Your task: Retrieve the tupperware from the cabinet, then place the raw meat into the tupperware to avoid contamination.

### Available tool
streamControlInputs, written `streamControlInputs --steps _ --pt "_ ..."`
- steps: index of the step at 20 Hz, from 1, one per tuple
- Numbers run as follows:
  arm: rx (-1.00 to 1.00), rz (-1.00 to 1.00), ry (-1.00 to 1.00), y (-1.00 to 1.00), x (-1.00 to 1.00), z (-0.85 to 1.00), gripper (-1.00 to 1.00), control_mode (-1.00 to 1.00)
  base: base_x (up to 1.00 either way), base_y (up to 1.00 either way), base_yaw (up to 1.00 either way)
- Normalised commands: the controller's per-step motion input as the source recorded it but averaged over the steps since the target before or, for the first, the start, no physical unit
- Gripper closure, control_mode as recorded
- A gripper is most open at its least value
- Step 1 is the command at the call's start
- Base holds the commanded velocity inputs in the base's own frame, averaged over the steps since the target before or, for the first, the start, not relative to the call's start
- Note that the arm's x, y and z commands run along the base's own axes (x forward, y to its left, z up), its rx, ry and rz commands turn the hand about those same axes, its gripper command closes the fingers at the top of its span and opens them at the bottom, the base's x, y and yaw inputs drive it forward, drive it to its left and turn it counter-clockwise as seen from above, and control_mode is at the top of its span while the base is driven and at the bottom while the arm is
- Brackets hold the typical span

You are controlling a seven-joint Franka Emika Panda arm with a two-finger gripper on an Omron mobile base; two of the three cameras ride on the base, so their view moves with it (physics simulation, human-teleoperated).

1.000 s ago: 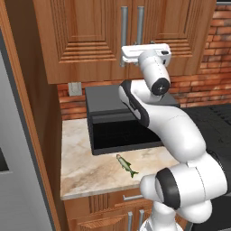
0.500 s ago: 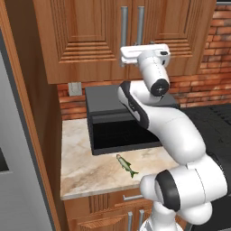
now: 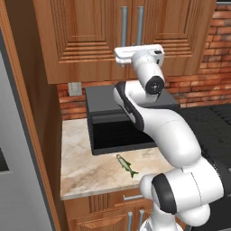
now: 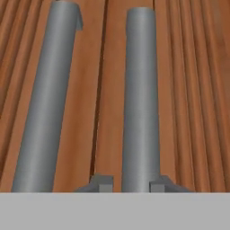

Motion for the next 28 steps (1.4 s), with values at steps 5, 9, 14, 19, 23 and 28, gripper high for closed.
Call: streamControlInputs --steps 5,9,14,19,23,28 --pt "0.00 0.06 0.10 0.05 0.25 -0.01 1.00 -1.00 0.00 0.00 0.00" --pt "0.00 0.05 0.04 0.00 0.22 0.00 1.00 -1.00 0.00 0.00 0.00" --pt "0.00 0.07 -0.01 0.00 0.52 -0.13 1.00 -1.00 0.00 0.00 0.00" --pt "0.00 0.07 -0.07 0.06 0.90 -0.36 1.00 -1.00 0.00 0.00 0.00" --pt "0.00 0.04 -0.09 0.14 0.93 -0.43 1.00 -1.00 0.00 0.00 0.00" --pt "0.00 0.01 -0.07 0.12 0.70 -0.31 1.00 -1.00 0.00 0.00 0.00"
